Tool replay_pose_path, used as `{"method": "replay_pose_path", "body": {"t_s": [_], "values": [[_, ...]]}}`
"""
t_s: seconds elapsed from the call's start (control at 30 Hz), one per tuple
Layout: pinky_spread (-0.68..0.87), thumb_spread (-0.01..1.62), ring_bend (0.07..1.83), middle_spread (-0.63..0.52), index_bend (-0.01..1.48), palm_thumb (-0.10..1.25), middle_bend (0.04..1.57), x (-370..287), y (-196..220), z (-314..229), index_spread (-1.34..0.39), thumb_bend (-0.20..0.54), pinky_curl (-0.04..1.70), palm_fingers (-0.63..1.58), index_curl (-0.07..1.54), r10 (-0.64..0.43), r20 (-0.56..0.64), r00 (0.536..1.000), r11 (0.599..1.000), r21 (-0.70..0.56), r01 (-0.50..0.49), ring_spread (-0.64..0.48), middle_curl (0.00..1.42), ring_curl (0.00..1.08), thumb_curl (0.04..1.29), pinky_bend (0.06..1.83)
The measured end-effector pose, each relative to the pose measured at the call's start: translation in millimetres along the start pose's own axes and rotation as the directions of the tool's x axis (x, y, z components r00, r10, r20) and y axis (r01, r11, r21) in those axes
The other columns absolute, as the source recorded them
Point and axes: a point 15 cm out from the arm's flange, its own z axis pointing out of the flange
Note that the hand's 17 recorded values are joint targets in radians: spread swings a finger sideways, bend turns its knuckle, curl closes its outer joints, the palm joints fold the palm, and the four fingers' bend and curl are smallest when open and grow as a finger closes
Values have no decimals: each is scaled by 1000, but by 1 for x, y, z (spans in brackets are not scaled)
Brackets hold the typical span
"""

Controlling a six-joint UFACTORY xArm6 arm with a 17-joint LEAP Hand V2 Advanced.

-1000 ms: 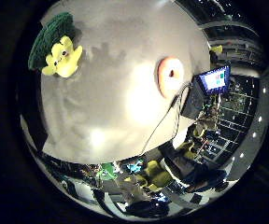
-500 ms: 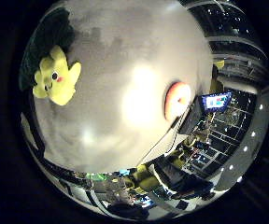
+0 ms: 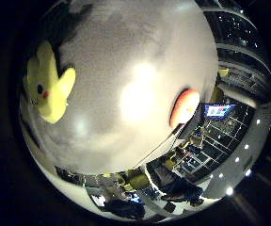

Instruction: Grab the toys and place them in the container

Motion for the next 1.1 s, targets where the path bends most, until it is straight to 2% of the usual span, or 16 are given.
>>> {"method": "replay_pose_path", "body": {"t_s": [0.03, 0.07, 0.13, 0.17, 0.2, 0.47, 0.53, 0.83, 1.1], "values": [[-176, 901, 741, -208, 183, 893, 528, 4, 3, 0, -433, -24, 333, 1003, 235, 8, 2, 1000, 1000, -2, -8, -225, 404, 383, 420, 630], [-264, 900, 781, -234, 219, 894, 588, 8, 4, -1, -445, -25, 361, 1118, 262, 14, 2, 1000, 1000, 2, -14, -252, 439, 416, 420, 676], [-363, 894, 839, -261, 289, 897, 681, 15, 7, -5, -461, -25, 393, 1183, 309, 26, 3, 1000, 1000, 6, -26, -288, 488, 450, 422, 733], [-388, 891, 897, -262, 405, 892, 776, 21, 10, -9, -468, -27, 428, 1286, 367, 32, 2, 999, 999, 12, -32, -293, 535, 482, 424, 794], [-397, 890, 959, -260, 522, 894, 850, 26, 12, -14, -468, -26, 463, 1299, 428, 36, -1, 999, 999, 20, -36, -293, 575, 513, 426, 857], [-341, 899, 1180, -221, 906, 892, 1109, 80, 40, -81, -402, -25, 628, 1236, 647, 104, -34, 994, 988, 122, -99, -276, 706, 625, 431, 1116], [-310, 908, 1253, -200, 1019, 893, 1197, 88, 50, -100, -356, -24, 704, 1162, 725, 122, -41, 992, 983, 145, -115, -265, 745, 667, 436, 1186], [-249, 950, 1323, -157, 1131, 947, 1307, 76, 114, -165, -273, -18, 870, 1098, 805, 179, -42, 983, 969, 183, -168, -238, 773, 724, 464, 1245], [-224, 958, 1336, -137, 1153, 952, 1334, -19, 168, -201, -238, -21, 1030, 1088, 818, 128, -61, 990, 973, 201, -113, -227, 760, 749, 482, 1185]]}}
